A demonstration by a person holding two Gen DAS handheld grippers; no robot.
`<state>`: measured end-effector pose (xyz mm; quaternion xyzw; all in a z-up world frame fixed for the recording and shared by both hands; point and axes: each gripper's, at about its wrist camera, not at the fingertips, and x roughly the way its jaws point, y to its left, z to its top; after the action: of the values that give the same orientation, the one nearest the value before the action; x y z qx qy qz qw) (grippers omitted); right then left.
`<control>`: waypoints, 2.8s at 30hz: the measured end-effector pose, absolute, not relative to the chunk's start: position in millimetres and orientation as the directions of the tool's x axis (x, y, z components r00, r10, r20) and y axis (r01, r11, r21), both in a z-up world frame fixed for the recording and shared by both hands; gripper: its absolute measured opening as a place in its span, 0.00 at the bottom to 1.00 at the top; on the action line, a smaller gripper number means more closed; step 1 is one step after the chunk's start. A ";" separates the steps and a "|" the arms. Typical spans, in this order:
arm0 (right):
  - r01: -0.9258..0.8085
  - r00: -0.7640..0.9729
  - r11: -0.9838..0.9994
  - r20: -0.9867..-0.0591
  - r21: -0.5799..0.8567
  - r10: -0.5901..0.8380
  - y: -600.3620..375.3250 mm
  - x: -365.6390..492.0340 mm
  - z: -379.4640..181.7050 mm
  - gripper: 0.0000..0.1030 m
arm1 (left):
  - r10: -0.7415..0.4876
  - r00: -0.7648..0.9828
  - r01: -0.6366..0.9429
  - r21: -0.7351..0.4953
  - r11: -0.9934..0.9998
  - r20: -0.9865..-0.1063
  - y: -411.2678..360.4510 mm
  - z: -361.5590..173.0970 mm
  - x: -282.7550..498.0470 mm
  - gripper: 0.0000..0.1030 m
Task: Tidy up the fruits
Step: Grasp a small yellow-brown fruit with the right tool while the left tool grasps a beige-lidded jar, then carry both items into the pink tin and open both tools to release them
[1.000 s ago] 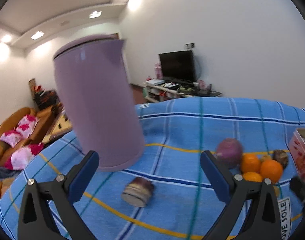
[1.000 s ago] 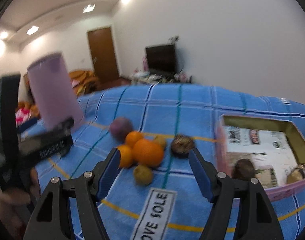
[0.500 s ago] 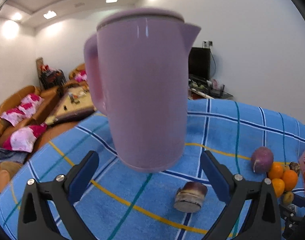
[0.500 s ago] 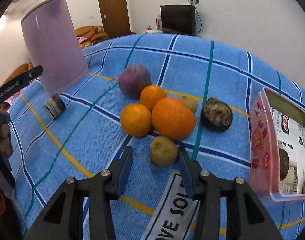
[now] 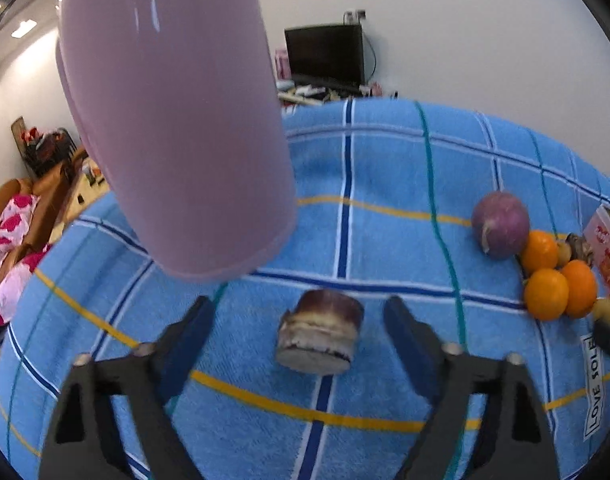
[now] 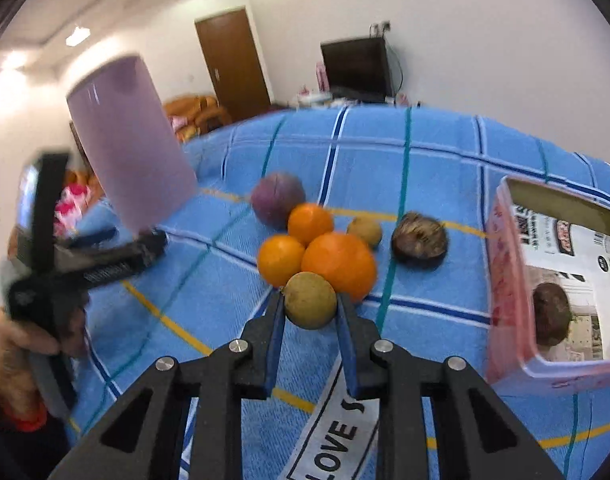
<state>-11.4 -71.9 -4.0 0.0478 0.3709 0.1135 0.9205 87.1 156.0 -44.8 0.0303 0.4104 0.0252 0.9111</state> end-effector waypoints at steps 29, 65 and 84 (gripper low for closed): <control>-0.163 0.857 0.970 -0.462 0.181 0.230 -89.8 -37.1 29.6 0.26 | -0.231 0.870 0.172 -0.171 0.970 -0.435 131.6 9.3 35.7 0.42; 0.011 0.900 0.989 -0.432 0.147 0.055 -167.4 -60.1 43.5 0.26 | -0.186 0.866 0.210 -0.001 0.978 -0.465 31.4 17.4 8.4 0.42; 0.157 0.907 0.979 -0.412 0.130 -0.091 -246.6 -80.1 53.0 0.26 | -0.310 0.841 0.346 0.001 0.938 -0.443 -64.6 36.3 -4.6 0.42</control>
<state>-80.1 -246.6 53.0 0.0803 0.2062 -0.0636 0.9731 -4.6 -64.6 36.3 0.0403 0.2238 -0.1713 0.9586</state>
